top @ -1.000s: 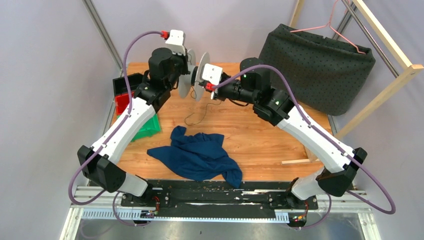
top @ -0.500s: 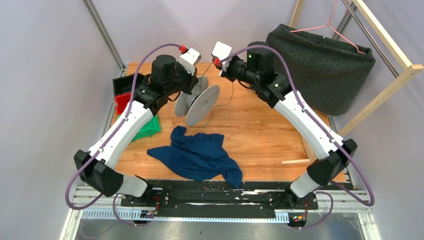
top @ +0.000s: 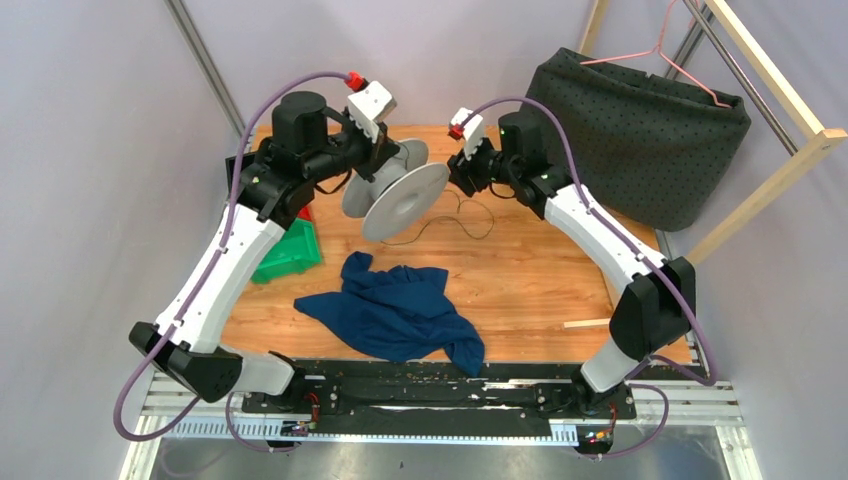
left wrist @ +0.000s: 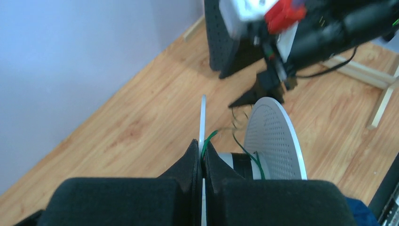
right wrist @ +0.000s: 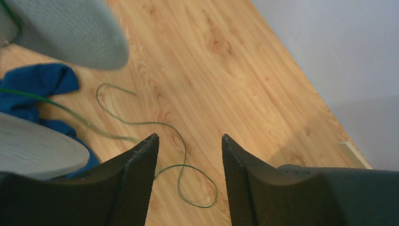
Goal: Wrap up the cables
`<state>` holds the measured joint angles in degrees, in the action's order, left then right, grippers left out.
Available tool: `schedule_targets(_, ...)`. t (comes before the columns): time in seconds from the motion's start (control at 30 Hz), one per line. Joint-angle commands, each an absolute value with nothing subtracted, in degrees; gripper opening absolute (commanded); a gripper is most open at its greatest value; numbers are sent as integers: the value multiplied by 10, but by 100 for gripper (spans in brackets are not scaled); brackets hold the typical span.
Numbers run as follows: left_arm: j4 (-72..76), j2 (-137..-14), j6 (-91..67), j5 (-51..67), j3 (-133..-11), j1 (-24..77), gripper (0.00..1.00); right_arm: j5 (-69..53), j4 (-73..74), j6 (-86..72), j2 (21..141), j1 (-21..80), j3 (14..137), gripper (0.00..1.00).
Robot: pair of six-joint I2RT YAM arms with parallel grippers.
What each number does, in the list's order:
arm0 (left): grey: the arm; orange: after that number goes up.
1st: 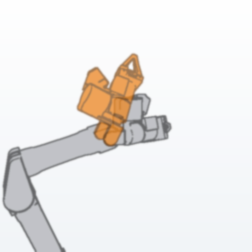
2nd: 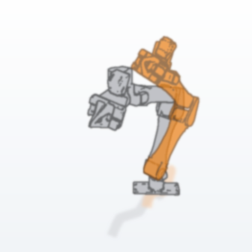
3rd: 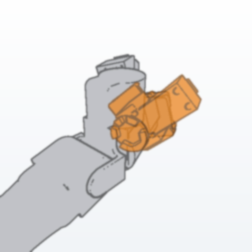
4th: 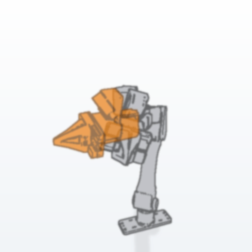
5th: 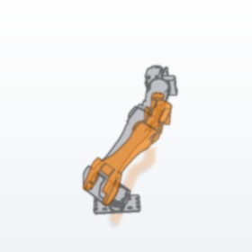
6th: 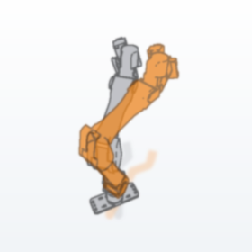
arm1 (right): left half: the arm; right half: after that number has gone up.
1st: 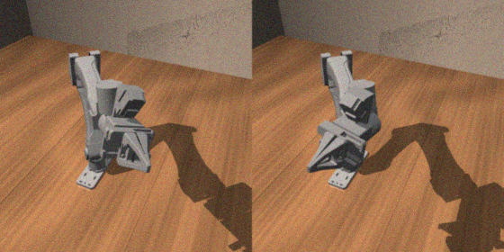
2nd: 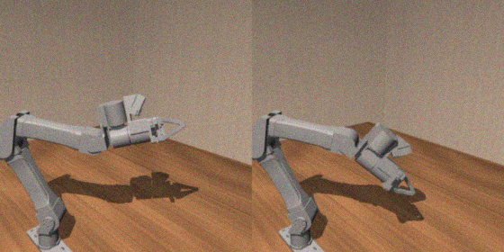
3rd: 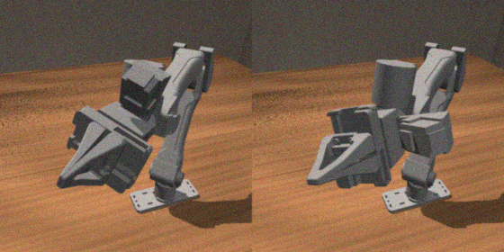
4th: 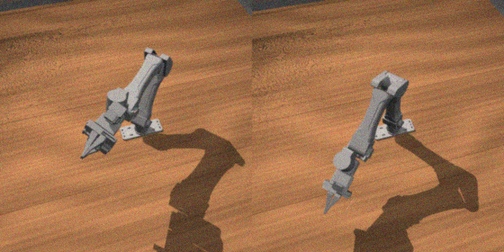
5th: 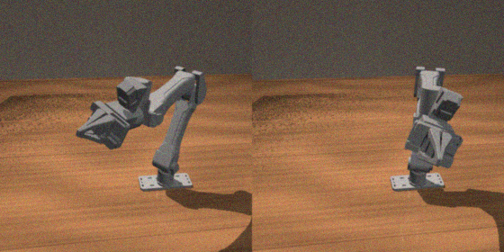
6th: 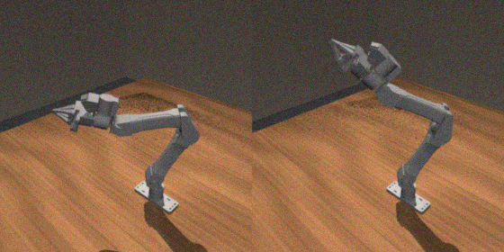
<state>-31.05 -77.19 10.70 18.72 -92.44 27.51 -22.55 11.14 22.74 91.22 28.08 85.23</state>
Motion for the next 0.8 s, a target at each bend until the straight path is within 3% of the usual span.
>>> schedule_targets(0.0, -283, -762, 86, 202, -981, 272, 0, -279, 51, 147, 894, 259, 810, 62)
schedule_targets(0.23, -230, -777, -14, 137, -1047, 242, 0, -336, -23, 45, 879, 225, 762, 75)
schedule_targets(0.47, -188, -788, -81, 74, -1083, 241, 0, -335, -84, 18, 833, 222, 686, 77)
schedule_targets(0.77, -169, -790, -110, 79, -1116, 241, 0, -282, -142, 7, 851, 220, 633, 82)
